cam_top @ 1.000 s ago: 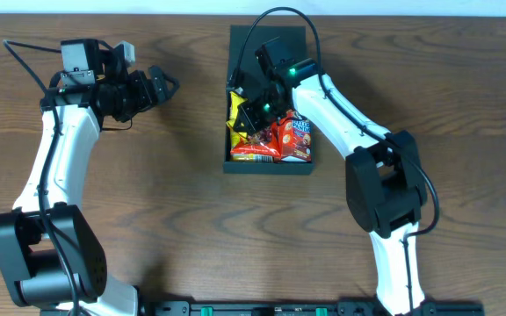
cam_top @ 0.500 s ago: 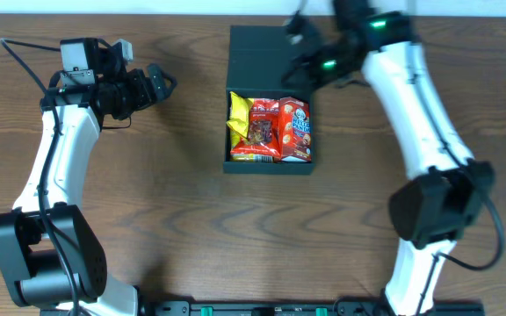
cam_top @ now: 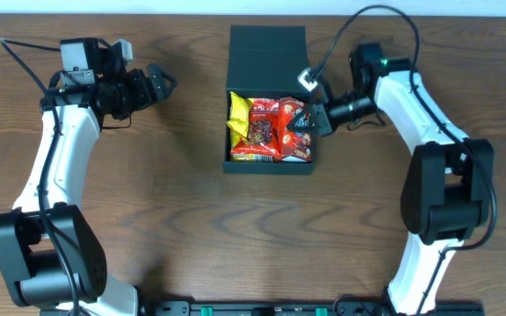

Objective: Pack container
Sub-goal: 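Raise the right arm out of the box to the upper right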

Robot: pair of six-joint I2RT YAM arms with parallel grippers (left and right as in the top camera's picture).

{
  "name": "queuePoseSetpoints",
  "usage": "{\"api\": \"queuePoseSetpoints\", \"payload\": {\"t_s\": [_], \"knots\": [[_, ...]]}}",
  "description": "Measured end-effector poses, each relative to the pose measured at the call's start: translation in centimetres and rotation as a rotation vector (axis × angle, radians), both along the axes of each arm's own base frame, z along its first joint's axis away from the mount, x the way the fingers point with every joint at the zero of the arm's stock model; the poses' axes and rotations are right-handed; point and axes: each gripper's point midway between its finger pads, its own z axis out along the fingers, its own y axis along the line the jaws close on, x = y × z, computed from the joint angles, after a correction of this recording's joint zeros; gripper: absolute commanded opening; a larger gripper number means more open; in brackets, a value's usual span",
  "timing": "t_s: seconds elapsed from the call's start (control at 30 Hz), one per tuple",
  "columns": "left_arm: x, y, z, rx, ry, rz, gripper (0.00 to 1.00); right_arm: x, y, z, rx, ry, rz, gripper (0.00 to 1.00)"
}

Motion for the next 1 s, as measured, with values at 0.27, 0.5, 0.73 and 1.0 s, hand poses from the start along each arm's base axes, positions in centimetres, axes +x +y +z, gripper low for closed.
{"api": "queuePoseSetpoints", "payload": {"t_s": [0.27,0.5,0.73,1.0], "knots": [[0.0,0.0,0.0,-0.007,0.007,0.010,0.95,1.1,-0.3,-2.2,-0.076,-0.019,-0.048,0.01],[0.0,0.0,0.0,-0.007,0.008,0.011,0.95,1.5,0.1,-3.4,-0.161,0.028,-0.101,0.01],[0.0,0.0,0.0,-0.007,0.008,0.011,0.95,1.3,0.6,-4.4,-0.213,0.057,-0.113,0.01],[0.0,0.0,0.0,-0.007,0.008,0.010,0.95,1.4,-0.1,-5.4,-0.277,0.073,-0.137,0.01]]}}
